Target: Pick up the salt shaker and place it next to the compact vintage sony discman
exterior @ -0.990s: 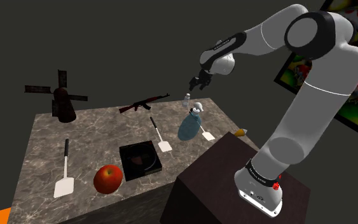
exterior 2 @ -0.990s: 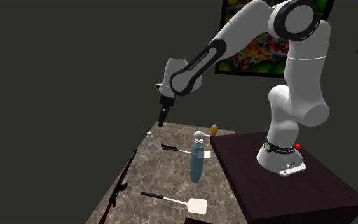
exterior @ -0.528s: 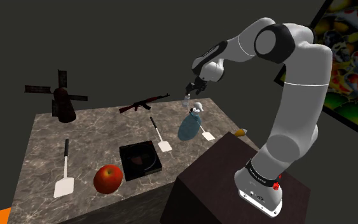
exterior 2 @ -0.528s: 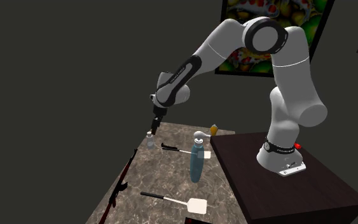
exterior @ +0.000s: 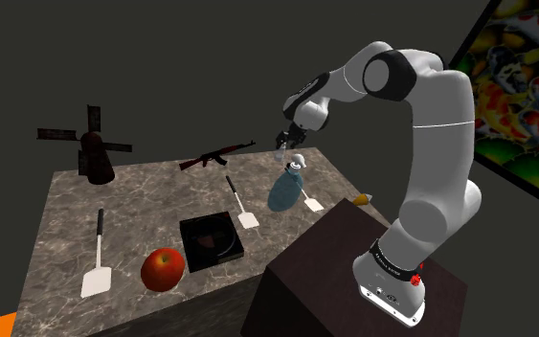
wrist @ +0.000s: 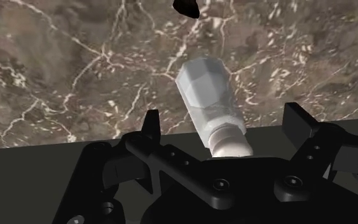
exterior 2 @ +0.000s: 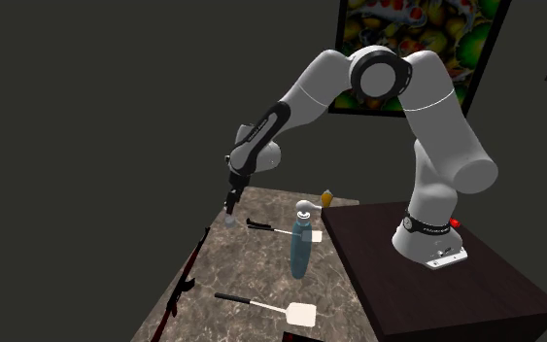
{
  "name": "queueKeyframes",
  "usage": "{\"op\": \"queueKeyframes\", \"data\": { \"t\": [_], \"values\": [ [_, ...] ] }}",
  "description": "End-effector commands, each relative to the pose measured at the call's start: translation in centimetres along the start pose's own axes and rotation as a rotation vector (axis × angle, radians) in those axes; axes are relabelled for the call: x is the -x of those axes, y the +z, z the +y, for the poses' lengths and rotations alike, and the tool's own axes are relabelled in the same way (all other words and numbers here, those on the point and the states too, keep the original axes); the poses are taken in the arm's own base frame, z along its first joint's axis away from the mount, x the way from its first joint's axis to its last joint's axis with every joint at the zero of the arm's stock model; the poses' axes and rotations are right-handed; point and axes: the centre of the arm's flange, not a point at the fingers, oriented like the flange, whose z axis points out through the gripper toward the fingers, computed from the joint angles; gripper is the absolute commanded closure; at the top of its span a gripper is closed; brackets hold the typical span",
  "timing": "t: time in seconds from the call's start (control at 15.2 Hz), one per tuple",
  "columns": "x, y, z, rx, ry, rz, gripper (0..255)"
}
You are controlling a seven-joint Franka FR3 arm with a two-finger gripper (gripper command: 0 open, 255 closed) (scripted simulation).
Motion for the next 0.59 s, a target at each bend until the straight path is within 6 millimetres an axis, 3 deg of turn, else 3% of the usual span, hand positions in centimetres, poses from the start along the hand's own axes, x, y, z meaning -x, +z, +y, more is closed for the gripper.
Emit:
{"op": "queueKeyframes", "data": {
  "t": [0.0,0.07,0.53],
  "values": [
    [-0.13,1.06,0.04,0.0,0.0,0.0,0],
    [-0.14,1.9,0.04,0.0,0.0,0.0,0],
    [-0.14,1.9,0.04,0.0,0.0,0.0,0]
  ]
}}
